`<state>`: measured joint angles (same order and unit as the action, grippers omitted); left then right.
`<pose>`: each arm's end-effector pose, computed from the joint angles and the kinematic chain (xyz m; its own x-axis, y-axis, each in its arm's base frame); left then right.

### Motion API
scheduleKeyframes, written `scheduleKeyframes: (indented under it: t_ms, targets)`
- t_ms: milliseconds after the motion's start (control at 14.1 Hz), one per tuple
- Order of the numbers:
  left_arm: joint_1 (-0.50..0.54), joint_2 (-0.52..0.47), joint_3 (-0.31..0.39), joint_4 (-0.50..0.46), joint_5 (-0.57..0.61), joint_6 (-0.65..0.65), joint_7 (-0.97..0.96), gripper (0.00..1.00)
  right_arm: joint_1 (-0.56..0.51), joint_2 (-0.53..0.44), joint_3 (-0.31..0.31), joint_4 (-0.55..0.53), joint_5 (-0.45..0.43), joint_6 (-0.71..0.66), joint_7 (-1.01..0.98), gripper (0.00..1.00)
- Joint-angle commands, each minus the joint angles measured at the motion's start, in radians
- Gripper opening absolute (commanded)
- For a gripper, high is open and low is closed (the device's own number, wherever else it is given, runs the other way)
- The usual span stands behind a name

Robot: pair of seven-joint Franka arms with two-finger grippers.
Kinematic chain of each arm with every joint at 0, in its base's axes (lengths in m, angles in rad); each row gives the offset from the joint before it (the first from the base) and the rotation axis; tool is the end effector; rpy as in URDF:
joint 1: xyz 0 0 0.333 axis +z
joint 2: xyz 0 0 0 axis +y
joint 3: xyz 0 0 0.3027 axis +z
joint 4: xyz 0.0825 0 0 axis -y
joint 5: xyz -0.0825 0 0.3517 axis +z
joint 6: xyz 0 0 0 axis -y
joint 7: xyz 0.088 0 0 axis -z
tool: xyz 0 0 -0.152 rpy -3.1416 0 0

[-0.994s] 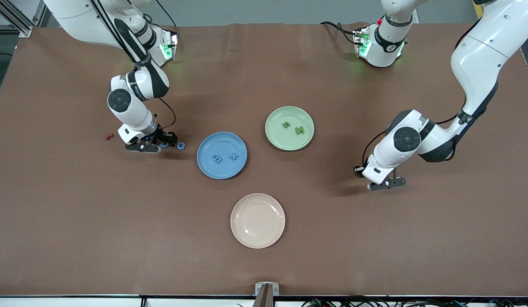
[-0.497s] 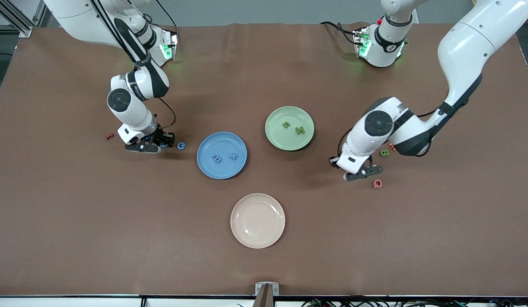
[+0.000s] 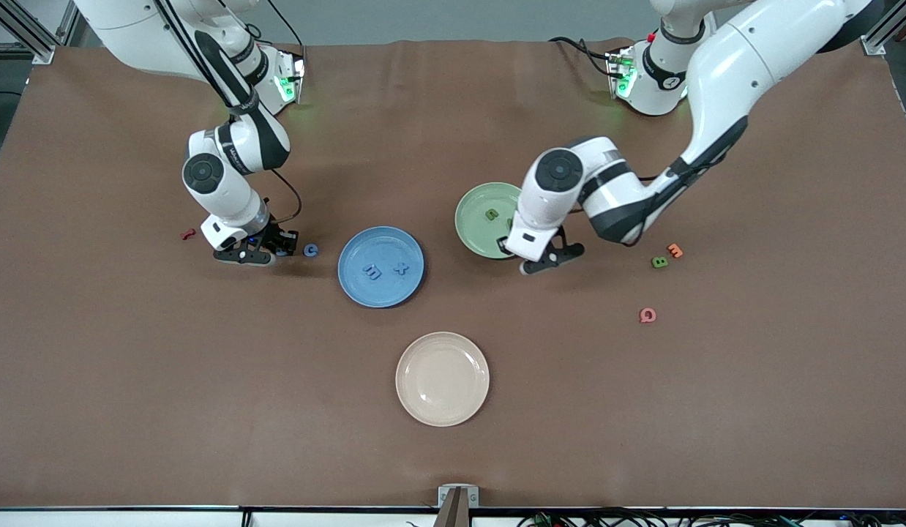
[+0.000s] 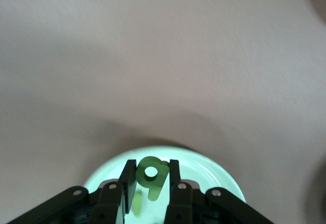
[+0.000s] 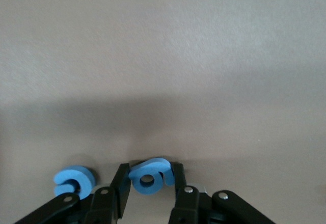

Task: Sort letters by color into matching plates
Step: 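Drop the green q on the green plate while the right drops 6 on blue plate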

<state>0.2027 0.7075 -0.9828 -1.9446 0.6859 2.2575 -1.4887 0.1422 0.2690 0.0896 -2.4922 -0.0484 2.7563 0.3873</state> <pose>0.4473 -0.3749 0.2157 0.9347 0.3518 -0.0515 0.3535 -0.9350 0.0298 0.4415 0.1083 0.1551 0.9935 -0.1135 -0.0051 -0.1135 -0.9935 -0.0041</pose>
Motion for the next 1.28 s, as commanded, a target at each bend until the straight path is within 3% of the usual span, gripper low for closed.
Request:
scheduleKeyframes:
  t_ms: [0, 142, 355, 497, 852, 923, 994, 1065, 1136, 1207]
  targets:
    - [-0.064, 0.0, 0.012, 0.041, -0.026, -0.019, -0.042, 0.2, 0.068, 0.009, 0.016, 0.12, -0.004, -0.137, 0.132, 0.01]
    - [-0.12, 0.017, 0.032, 0.076, -0.051, -0.019, -0.045, 0.2, 0.15, 0.012, 0.018, 0.203, -0.002, -0.219, 0.27, 0.01]
    - [-0.251, 0.021, 0.149, 0.127, -0.054, -0.019, -0.08, 0.2, 0.264, 0.028, 0.016, 0.28, 0.001, -0.237, 0.469, 0.01]
    - [-0.301, 0.039, 0.188, 0.15, -0.054, -0.015, -0.082, 0.2, 0.325, 0.067, 0.016, 0.338, 0.001, -0.239, 0.589, 0.01]
    - [-0.31, 0.064, 0.196, 0.156, -0.051, -0.004, -0.082, 0.23, 0.407, 0.208, 0.015, 0.501, -0.001, -0.241, 0.763, 0.02]
    - [-0.31, 0.066, 0.196, 0.156, -0.051, -0.004, -0.084, 0.23, 0.416, 0.225, 0.015, 0.516, -0.001, -0.241, 0.777, 0.1]
    - [-0.312, 0.067, 0.196, 0.156, -0.051, -0.003, -0.084, 0.23, 0.416, 0.237, 0.015, 0.533, -0.001, -0.241, 0.792, 0.28]
    - [-0.312, 0.067, 0.196, 0.156, -0.051, -0.003, -0.082, 0.25, 0.422, 0.246, 0.015, 0.542, -0.001, -0.242, 0.8, 0.32]
    - [-0.31, 0.066, 0.196, 0.156, -0.051, -0.003, -0.082, 0.36, 0.425, 0.248, 0.015, 0.544, -0.001, -0.242, 0.8, 0.74]
    - [-0.309, 0.066, 0.194, 0.156, -0.051, -0.003, -0.075, 0.59, 0.425, 0.249, 0.015, 0.544, -0.004, -0.251, 0.8, 1.0]
